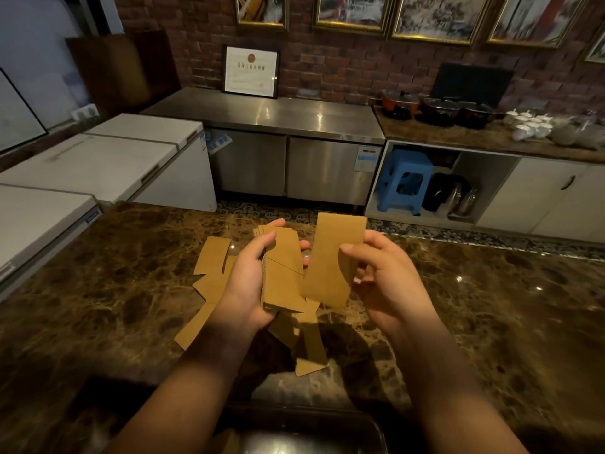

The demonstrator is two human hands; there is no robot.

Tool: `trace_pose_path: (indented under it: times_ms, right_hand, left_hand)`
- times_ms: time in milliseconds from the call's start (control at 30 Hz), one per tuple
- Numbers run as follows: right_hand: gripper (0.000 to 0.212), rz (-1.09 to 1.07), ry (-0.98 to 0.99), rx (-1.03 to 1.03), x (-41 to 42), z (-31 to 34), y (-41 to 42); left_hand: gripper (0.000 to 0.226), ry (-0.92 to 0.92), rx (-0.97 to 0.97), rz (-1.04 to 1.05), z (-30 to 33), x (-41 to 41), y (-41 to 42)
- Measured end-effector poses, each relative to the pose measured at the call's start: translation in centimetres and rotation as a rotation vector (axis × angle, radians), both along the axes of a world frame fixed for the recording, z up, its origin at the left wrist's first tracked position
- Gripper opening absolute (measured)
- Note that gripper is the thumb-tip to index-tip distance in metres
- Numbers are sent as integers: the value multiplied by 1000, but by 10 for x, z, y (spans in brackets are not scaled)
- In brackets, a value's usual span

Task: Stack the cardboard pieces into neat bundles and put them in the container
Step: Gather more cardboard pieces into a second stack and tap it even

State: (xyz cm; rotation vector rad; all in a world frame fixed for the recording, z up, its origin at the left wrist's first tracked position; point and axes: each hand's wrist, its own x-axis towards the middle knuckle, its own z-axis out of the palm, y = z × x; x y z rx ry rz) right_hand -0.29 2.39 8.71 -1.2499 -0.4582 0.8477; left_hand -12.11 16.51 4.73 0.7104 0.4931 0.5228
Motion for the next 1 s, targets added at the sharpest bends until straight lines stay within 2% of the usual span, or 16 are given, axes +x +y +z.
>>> trace_pose_path:
  times_ms: [67, 133, 267, 400, 567, 667, 733, 800, 833, 867, 933, 1000]
  right_hand:
    - [19, 30, -48, 139, 0, 4, -5]
    - [20, 54, -160, 190, -2, 4, -9]
    - [44, 27, -437, 71, -8, -4, -8]
    - [45, -15, -600, -82, -17, -19, -1]
    - [49, -1, -504, -119, -23, -31, 7]
    - [54, 74, -535, -160, -28, -39, 16]
    - [59, 182, -520, -169, -30, -42, 23]
    - [49, 212, -428, -189, -25, -48, 27]
    - [35, 155, -416, -272, -19, -52, 29]
    - [28, 97, -498, -439, -12, -58, 31]
    - [73, 159, -811, -948, -1, -74, 37]
    - [111, 338, -883, -1289, -5, -88, 47]
  left_hand:
    - [28, -9, 9, 21, 0, -1, 2]
    - [28, -8, 13, 38, 0, -2, 5]
    - [28, 18, 7, 37, 1, -3, 5]
    - [26, 8, 8, -2, 4, -2, 3]
    - [30, -92, -25, -96, 3, -6, 4]
    - [41, -125, -27, -134, -3, -10, 4]
    - [47, -93, -5, -80, -10, -11, 7]
    - [39, -78, -42, 13, -15, -14, 13]
    - [32, -71, -83, 65, -16, -18, 18]
    - [28, -51, -109, 115, -18, -24, 25]
    - [37, 18, -96, 189, -23, -36, 41]
    - [38, 25, -77, 242, -26, -44, 51]
